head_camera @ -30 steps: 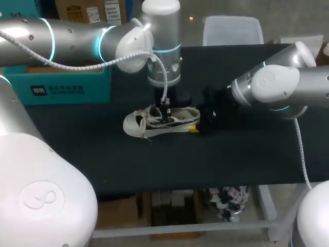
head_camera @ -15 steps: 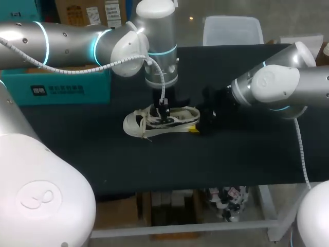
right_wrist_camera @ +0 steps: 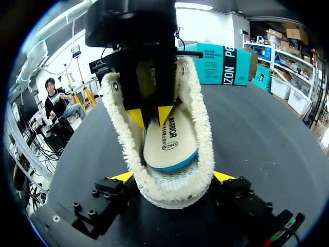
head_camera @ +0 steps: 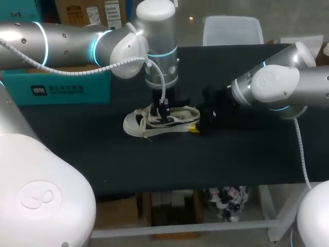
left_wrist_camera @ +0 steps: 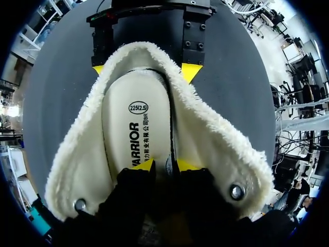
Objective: Open the shoe tongue, take the insole out of the shoe, put the insole back into the shoe, and pack the shoe into the shoebox
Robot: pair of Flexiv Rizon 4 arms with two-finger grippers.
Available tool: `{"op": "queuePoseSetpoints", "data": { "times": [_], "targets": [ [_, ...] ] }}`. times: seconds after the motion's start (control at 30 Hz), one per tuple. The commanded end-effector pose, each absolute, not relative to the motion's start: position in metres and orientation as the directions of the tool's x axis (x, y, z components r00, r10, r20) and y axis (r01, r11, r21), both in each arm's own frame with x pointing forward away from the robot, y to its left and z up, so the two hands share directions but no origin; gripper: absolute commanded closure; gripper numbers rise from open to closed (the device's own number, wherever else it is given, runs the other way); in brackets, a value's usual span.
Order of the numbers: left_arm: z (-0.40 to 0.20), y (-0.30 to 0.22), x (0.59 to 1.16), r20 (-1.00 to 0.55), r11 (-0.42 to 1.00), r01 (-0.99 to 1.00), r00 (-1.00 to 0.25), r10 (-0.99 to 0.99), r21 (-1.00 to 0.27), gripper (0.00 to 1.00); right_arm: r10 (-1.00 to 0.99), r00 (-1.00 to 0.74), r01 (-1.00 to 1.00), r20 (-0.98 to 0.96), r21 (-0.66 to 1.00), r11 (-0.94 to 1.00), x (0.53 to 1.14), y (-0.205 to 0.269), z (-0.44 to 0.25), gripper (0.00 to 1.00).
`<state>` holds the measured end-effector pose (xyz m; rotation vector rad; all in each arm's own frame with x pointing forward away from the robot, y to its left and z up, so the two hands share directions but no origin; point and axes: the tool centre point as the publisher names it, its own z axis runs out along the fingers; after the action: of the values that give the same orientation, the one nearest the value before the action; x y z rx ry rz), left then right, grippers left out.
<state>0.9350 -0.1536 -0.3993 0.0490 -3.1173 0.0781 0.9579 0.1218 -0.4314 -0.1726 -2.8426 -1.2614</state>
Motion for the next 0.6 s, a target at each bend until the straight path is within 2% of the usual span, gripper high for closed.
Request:
{"op": "queuePoseSetpoints", "data": {
  "times": [0.03,0.33,0.6],
  "targets": [
    [-0.481,-0.158,0.939,0.027,0.998,-0.034,-0.999,-0.032,-0.046,0.71,0.088,-0.994,0.112,0.072,0.739,0.664,0.959,0.119,-0.435,1.00],
    [-0.495,-0.157,0.941,0.035,0.999,-0.022,-0.999,-0.021,-0.037,0.70,0.088,-0.994,0.112,0.072,0.739,0.664,0.959,0.119,-0.435,1.00],
    [-0.509,-0.164,0.946,-0.056,0.999,-0.032,-0.998,-0.032,-0.003,0.70,0.088,-0.994,0.112,0.072,0.739,0.664,0.959,0.119,-0.435,1.00]
  ]
}}
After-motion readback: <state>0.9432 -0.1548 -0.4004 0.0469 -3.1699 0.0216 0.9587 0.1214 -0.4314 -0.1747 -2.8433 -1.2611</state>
